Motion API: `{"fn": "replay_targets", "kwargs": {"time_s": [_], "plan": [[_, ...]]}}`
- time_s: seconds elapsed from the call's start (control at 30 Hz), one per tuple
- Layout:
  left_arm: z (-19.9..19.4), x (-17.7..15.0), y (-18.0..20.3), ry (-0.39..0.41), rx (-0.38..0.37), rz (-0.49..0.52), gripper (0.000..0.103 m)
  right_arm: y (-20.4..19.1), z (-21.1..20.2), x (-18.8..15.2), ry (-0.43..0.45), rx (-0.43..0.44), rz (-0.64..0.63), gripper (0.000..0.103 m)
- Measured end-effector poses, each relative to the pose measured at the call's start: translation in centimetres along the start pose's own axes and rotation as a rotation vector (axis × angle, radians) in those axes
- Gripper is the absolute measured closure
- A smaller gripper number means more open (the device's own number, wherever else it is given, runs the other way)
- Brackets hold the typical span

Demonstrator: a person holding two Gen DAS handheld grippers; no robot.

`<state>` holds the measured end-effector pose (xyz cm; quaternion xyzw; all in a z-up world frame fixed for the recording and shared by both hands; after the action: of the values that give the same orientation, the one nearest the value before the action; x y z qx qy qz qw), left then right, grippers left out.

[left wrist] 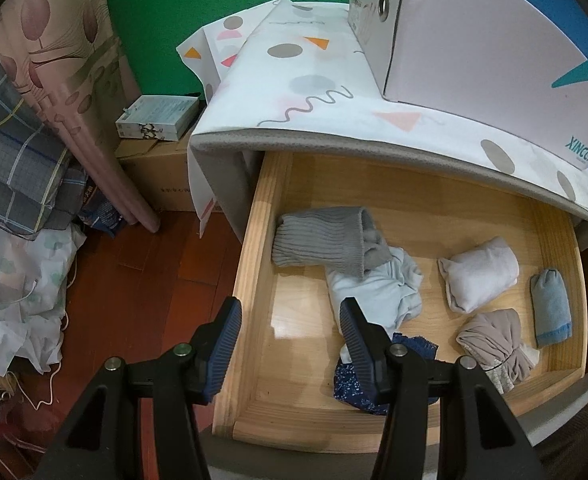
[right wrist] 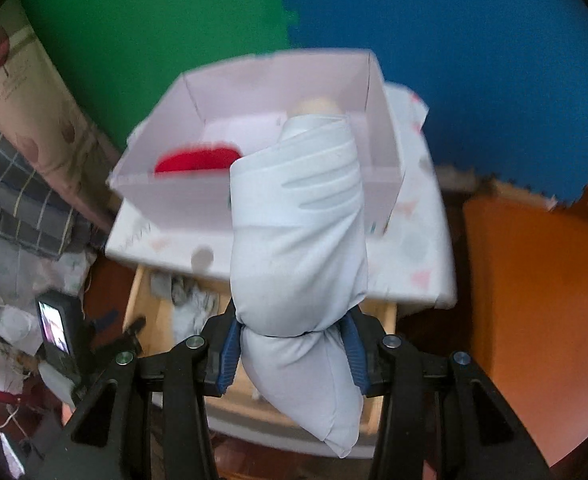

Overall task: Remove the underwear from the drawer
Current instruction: 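Carry the pale rolled underwear into the white box and open the right tool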

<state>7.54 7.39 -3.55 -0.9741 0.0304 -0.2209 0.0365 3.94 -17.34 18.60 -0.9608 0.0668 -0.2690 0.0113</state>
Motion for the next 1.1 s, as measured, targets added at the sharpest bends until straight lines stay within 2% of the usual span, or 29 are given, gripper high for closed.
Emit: {"fn": "replay_targets", "kwargs": {"time_s": [0.27, 0.5, 0.63, 0.77, 0.87, 1.0, 1.1], "plan": [[0.1, 0.1, -0.1, 0.000, 0.000, 0.000, 0.051, -0.8, -2.5, 8.7, 0.107, -0.063, -0.027, 0.061], [0.2, 0.1, -0.2, 0.002, -0.010, -0.013, 0.051, -1.5, -0.2, 15.1, 0.121, -0.063, 0.004, 0.061], [0.2, 0.2, -0.4, 0.003, -0.017, -0.023, 0.051, -1.9, 3.8, 16.1, 0.069, -0.034, 0.032, 0.061], [0.2, 0.2, -0.4, 0.005, -0.018, -0.024, 0.051, -2.1, 7.6, 15.4, 0.011, -0.015, 0.057, 0.059], [0.3, 0.2, -0.4, 0.003, -0.015, -0.020, 0.051, -2.1, 9.9, 14.9, -0.024, -0.013, 0.069, 0.055], [0.4, 0.1, -0.5, -0.004, -0.016, -0.026, 0.051, -1.6, 11.1, 14.0, -0.056, -0.015, 0.087, 0.050], [0.6, 0.2, -0.5, -0.009, -0.011, -0.029, 0.051, -1.4, 10.7, 13.2, -0.061, -0.020, 0.074, 0.041]]}}
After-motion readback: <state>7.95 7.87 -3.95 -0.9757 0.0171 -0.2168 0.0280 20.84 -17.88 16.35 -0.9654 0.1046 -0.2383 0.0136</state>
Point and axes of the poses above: each gripper's, at about its wrist camera, not at the fingertips, and z roughly the way its jaws point, y to its right, x to its top, the point moved 3 cm from there along z, roughly the way its jaws point, and after that the axes turned 3 degrees about x, right-handed, at the moved point
